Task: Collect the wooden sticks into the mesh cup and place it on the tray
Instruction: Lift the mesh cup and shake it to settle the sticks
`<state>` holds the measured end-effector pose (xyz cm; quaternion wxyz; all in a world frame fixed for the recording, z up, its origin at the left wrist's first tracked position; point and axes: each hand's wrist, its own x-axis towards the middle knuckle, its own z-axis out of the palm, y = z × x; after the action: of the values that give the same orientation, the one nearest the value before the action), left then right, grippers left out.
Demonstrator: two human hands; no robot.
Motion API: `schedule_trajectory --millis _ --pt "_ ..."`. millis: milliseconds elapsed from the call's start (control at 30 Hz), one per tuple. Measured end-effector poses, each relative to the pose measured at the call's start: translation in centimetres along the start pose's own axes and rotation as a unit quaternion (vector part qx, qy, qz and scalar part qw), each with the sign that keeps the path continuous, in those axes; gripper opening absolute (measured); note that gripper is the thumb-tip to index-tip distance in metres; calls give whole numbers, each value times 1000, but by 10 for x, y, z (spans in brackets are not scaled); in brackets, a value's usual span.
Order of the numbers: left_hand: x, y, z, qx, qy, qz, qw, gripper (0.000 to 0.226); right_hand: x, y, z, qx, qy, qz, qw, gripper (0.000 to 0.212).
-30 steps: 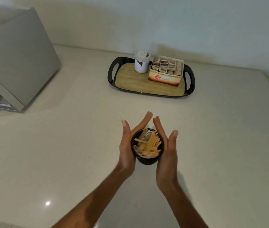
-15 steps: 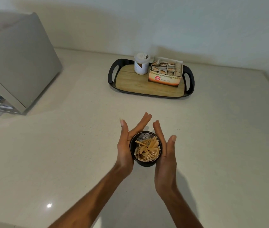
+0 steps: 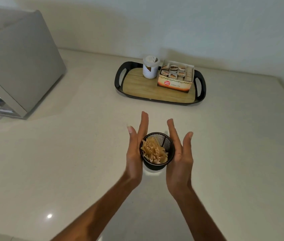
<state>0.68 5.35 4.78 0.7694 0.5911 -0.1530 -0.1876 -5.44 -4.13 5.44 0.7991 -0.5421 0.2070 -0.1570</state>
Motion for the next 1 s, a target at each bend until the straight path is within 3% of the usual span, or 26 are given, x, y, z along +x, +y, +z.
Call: schedule_trajectory --millis 233,400,533,1000 --pt "5 15 0 5 0 -22 1000 88 3 4 1 -5 1 8 1000 73" --pt "-30 0 24 55 -33 -20 998 67 33 -18 -19 48 53 19 997 72" --pt "-18 1 12 5 14 -49 999 69 26 -4 -17 15 6 20 1000 74" --pt "-7 -6 2 -2 -36 -64 997 84 10 4 -16 3 9 -1 1000 75"
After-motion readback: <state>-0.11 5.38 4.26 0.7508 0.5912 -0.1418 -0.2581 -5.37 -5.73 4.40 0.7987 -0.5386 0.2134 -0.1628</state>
